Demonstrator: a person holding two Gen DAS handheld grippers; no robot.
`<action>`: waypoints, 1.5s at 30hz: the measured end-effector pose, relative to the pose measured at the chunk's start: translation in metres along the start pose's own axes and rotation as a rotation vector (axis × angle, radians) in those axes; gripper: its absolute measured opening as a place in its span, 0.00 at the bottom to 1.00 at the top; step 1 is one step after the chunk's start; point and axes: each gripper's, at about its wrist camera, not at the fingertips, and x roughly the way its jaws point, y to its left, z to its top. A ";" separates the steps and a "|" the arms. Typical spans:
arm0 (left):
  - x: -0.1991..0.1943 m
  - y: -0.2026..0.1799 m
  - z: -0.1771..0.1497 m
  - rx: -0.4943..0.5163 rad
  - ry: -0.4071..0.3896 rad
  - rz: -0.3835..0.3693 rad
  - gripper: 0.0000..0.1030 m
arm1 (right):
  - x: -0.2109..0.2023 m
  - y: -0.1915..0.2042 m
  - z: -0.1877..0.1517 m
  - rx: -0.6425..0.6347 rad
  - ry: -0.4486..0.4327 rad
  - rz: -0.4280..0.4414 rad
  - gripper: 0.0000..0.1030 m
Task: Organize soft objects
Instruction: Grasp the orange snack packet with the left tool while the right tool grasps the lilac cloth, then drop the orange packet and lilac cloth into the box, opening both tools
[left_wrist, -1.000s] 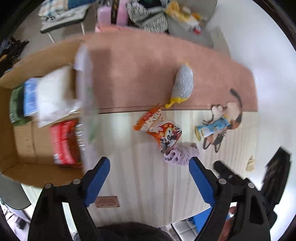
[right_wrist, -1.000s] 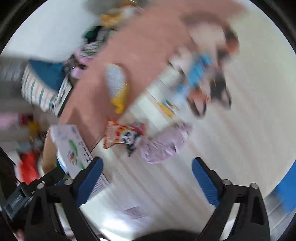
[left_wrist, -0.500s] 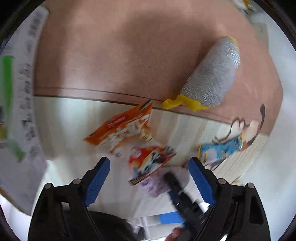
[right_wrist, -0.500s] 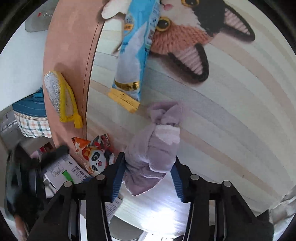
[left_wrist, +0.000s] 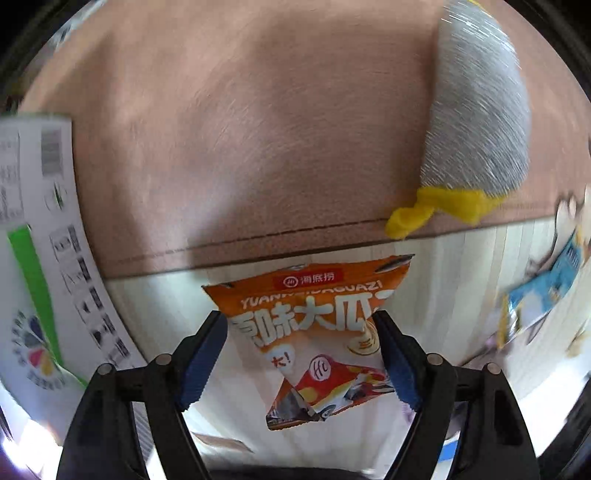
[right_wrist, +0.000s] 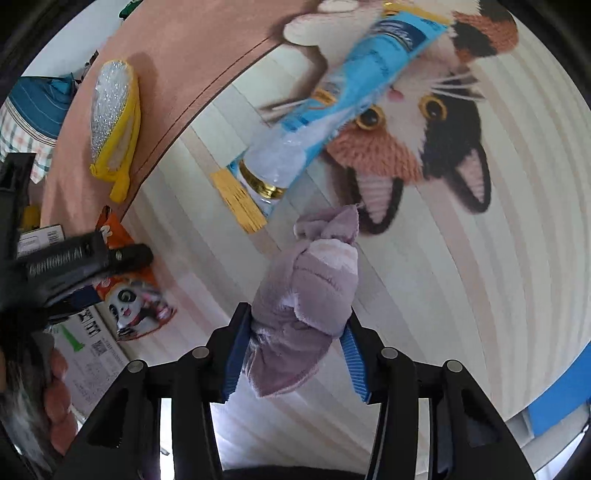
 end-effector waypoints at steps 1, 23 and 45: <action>-0.001 -0.004 -0.002 0.028 -0.019 0.015 0.77 | 0.001 0.003 0.003 -0.003 0.001 -0.005 0.49; -0.158 0.106 -0.155 0.057 -0.412 -0.192 0.35 | -0.098 0.169 -0.095 -0.366 -0.168 0.080 0.40; -0.028 0.394 -0.119 -0.271 -0.089 -0.330 0.35 | 0.052 0.429 -0.192 -0.741 0.044 -0.055 0.40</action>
